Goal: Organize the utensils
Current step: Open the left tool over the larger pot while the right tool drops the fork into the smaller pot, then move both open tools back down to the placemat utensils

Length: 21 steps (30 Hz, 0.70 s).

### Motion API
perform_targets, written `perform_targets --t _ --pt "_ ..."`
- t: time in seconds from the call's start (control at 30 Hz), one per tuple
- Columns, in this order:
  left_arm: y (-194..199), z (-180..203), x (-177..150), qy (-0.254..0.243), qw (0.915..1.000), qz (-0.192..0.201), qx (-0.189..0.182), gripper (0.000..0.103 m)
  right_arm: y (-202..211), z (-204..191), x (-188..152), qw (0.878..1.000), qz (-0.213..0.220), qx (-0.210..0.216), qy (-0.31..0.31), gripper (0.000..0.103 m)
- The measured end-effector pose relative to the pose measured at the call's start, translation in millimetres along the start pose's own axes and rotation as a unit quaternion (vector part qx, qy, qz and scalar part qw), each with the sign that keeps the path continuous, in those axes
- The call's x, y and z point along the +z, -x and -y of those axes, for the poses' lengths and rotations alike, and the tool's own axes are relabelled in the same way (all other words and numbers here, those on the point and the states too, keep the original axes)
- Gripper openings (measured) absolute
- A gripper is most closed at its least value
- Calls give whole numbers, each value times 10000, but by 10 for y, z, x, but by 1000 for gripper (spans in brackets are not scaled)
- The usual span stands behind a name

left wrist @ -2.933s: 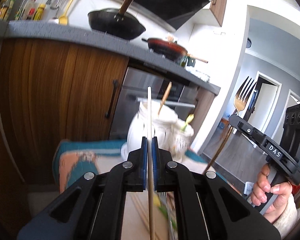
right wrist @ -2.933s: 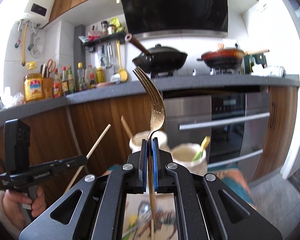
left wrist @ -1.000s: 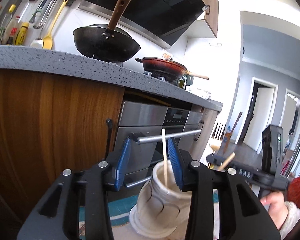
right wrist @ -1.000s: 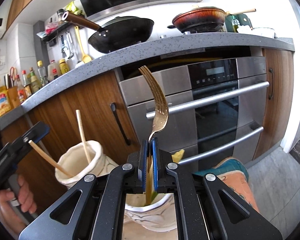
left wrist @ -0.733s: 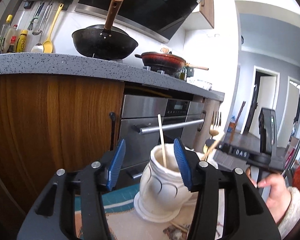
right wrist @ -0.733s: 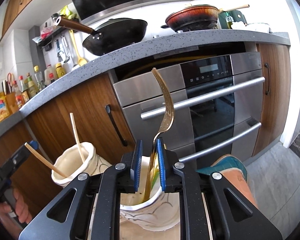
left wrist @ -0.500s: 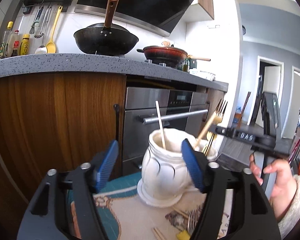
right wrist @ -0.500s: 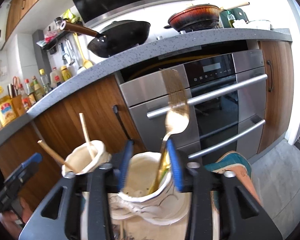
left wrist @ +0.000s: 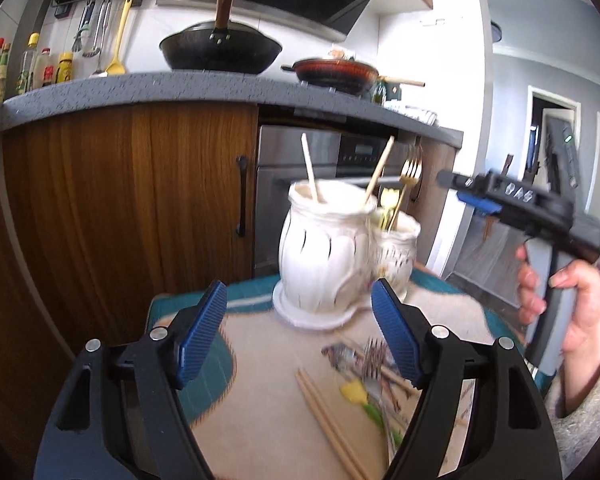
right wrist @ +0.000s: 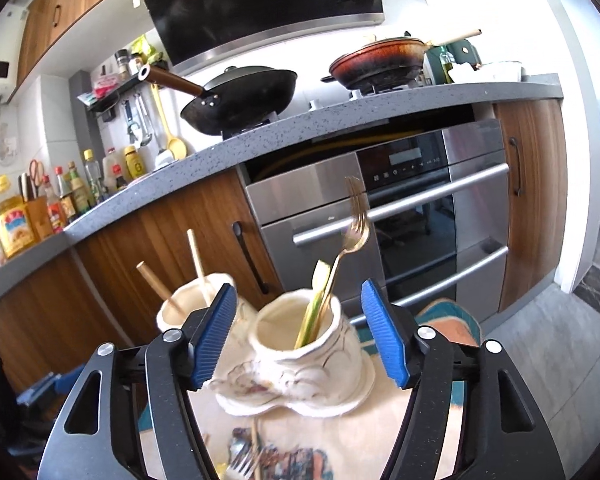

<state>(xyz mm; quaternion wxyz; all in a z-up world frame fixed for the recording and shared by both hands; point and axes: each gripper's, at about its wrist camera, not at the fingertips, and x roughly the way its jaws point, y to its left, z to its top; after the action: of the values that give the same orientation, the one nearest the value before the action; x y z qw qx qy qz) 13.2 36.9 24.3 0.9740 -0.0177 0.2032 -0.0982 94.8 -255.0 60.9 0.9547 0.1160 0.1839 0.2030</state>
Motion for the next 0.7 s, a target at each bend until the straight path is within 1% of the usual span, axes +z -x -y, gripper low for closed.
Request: perform_targets --t 0.13,0.2,0.27,0.4,0.43,0.5,0.7 --pt "-25 18 -137 -18 9996 -262 119 74 106 -110 -158 9998 -94 -7 158 71" --pt "-63 9 -216 34 9988 -458 185 75 149 -141 -240 9997 -161 -7 203 75" --pt "-96 3 -281 74 9978 -625 231 75 177 -157 -320 9994 -254 1 239 78" --pt "-128 0 -388 87 9958 -856 300 76 228 -137 -495 9987 -440 -62 253 84" --pt "-132 -3 -409 92 9954 -902 319 76 238 -128 -533 9984 -489 -85 258 84" --pt "-143 -14 -444 120 9942 -1012 347 80 262 -98 -621 9977 -604 -154 276 84" --pt "-188 -33 -527 133 9899 -1328 479 81 254 -38 -858 9940 -1023 -256 300 87"
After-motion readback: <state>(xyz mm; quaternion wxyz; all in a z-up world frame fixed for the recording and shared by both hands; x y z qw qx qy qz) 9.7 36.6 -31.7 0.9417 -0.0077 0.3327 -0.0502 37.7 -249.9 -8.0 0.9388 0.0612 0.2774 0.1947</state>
